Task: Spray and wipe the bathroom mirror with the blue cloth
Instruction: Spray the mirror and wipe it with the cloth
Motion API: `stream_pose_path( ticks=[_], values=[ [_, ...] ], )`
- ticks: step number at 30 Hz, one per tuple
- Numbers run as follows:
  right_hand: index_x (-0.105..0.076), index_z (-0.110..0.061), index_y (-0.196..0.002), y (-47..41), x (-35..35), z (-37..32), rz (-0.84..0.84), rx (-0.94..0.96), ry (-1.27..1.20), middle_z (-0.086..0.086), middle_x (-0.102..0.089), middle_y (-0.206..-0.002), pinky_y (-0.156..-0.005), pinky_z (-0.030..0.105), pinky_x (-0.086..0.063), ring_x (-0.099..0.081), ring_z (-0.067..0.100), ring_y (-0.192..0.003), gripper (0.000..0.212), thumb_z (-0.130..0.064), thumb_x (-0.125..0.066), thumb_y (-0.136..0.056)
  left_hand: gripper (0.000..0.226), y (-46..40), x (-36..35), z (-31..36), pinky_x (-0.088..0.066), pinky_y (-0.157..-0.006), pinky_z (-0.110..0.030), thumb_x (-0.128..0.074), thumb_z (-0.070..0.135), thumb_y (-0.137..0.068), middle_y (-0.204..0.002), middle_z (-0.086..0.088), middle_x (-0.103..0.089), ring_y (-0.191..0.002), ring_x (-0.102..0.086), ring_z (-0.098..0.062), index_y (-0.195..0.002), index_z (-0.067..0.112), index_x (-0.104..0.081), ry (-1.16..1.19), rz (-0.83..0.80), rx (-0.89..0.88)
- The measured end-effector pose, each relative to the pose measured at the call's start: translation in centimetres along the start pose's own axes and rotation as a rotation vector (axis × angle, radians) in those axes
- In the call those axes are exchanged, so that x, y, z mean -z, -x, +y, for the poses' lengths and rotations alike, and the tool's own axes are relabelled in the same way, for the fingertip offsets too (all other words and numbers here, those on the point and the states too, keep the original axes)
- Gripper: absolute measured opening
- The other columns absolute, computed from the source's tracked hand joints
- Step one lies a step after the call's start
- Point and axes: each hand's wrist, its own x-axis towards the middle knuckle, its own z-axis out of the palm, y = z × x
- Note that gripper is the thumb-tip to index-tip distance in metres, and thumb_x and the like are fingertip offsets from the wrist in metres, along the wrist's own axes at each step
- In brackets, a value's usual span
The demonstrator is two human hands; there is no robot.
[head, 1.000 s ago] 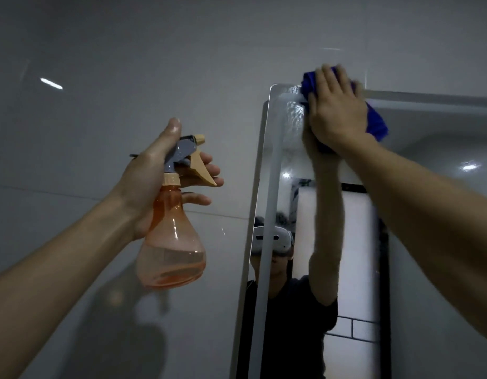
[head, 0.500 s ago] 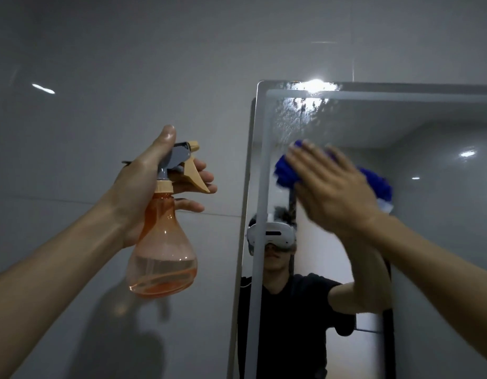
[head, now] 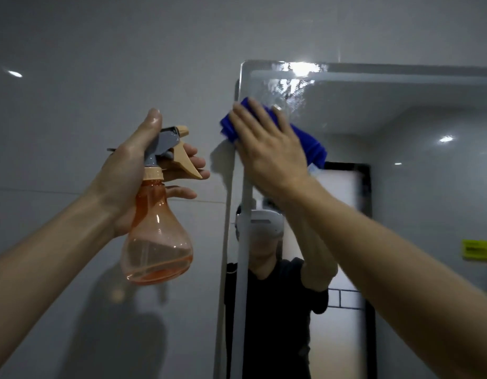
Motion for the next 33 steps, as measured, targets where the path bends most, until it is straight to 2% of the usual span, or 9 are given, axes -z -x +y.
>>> stream_pose_path(
  ticks=[3,6,8,12,16,21,28,31,33],
  values=[
    [-0.029,-0.016,-0.156,3.6,-0.1,0.1,0.011,0.056,-0.030,0.003,-0.023,-0.165,-0.125,0.047,-0.011,-0.012,0.021,-0.154,0.054,-0.035,-0.034,-0.106,0.065,0.6,-1.5,-0.8,-0.061,-0.063,-0.036,-0.035,0.059,-0.096,-0.099,-0.017,-0.074,-0.093,-0.073,-0.030,-0.105,0.003,-0.066,0.022,-0.029,0.014],
    [-0.048,-0.015,-0.140,6.2,0.8,1.9,0.020,0.086,-0.165,0.001,-0.033,-0.162,-0.125,0.043,-0.016,-0.020,0.016,-0.153,0.043,-0.030,-0.047,-0.100,0.063,1.2,-2.8,-1.3,-0.061,-0.062,-0.035,-0.037,0.060,-0.094,-0.101,-0.018,-0.073,-0.094,-0.073,-0.031,-0.104,0.005,-0.066,0.042,-0.055,0.036],
    [-0.049,-0.015,-0.137,8.0,1.1,3.2,0.016,0.099,-0.152,0.002,-0.033,-0.161,-0.124,0.045,-0.017,-0.022,0.018,-0.152,0.038,-0.029,-0.047,-0.102,0.064,1.3,-3.6,-1.5,-0.062,-0.062,-0.035,-0.039,0.062,-0.092,-0.102,-0.018,-0.073,-0.096,-0.072,-0.032,-0.106,0.006,-0.066,0.056,-0.066,0.052],
    [-0.030,-0.016,-0.156,11.4,1.3,6.3,-0.058,0.106,-0.017,0.003,-0.022,-0.165,-0.126,0.045,-0.010,-0.014,0.021,-0.154,0.051,-0.035,-0.035,-0.109,0.068,1.7,-5.7,-2.2,-0.061,-0.062,-0.036,-0.041,0.067,-0.090,-0.106,-0.018,-0.073,-0.100,-0.071,-0.032,-0.109,0.007,-0.065,0.073,-0.090,0.097],
    [-0.016,-0.018,-0.160,14.5,1.9,10.8,-0.106,0.039,0.041,0.002,-0.013,-0.168,-0.126,0.047,-0.010,-0.005,0.021,-0.155,0.056,-0.038,-0.028,-0.110,0.070,2.7,-9.0,-2.7,-0.062,-0.065,-0.038,-0.040,0.068,-0.090,-0.110,-0.020,-0.071,-0.101,-0.071,-0.034,-0.111,0.006,-0.065,0.075,-0.127,0.126],
    [-0.014,-0.018,-0.160,19.3,2.8,18.3,-0.106,-0.106,0.052,0.001,-0.011,-0.168,-0.126,0.047,-0.011,-0.004,0.020,-0.155,0.057,-0.039,-0.030,-0.110,0.071,4.6,-15.5,-2.5,-0.062,-0.060,-0.035,-0.042,0.068,-0.086,-0.103,-0.019,-0.073,-0.093,-0.073,-0.032,-0.107,0.004,-0.065,0.080,-0.100,0.154],
    [-0.011,-0.017,-0.160,25.1,4.6,28.9,-0.163,-0.140,0.036,0.001,-0.009,-0.168,-0.126,0.048,-0.010,-0.002,0.019,-0.155,0.056,-0.040,-0.022,-0.110,0.069,7.2,-26.3,-2.7,-0.062,-0.060,-0.036,-0.040,0.066,-0.090,-0.102,-0.019,-0.074,-0.093,-0.073,-0.032,-0.104,0.003,-0.066,0.049,-0.059,0.166],
    [-0.009,-0.017,-0.160,27.5,5.3,33.1,-0.194,-0.175,0.035,0.001,-0.006,-0.168,-0.125,0.049,-0.010,0.000,0.019,-0.155,0.058,-0.042,-0.019,-0.109,0.071,7.8,-30.8,-2.8,-0.062,-0.059,-0.036,-0.041,0.066,-0.090,-0.105,-0.019,-0.073,-0.094,-0.073,-0.032,-0.115,0.003,-0.062,0.069,-0.061,0.174],
    [-0.008,-0.018,-0.160,28.9,5.7,35.4,-0.210,-0.204,0.034,0.000,-0.006,-0.168,-0.125,0.049,-0.010,0.000,0.019,-0.155,0.058,-0.043,-0.018,-0.109,0.069,8.2,-33.3,-3.0,-0.061,-0.058,-0.035,-0.041,0.065,-0.089,-0.102,-0.018,-0.074,-0.092,-0.074,-0.031,-0.114,0.004,-0.062,0.092,-0.067,0.186]
  ],
)
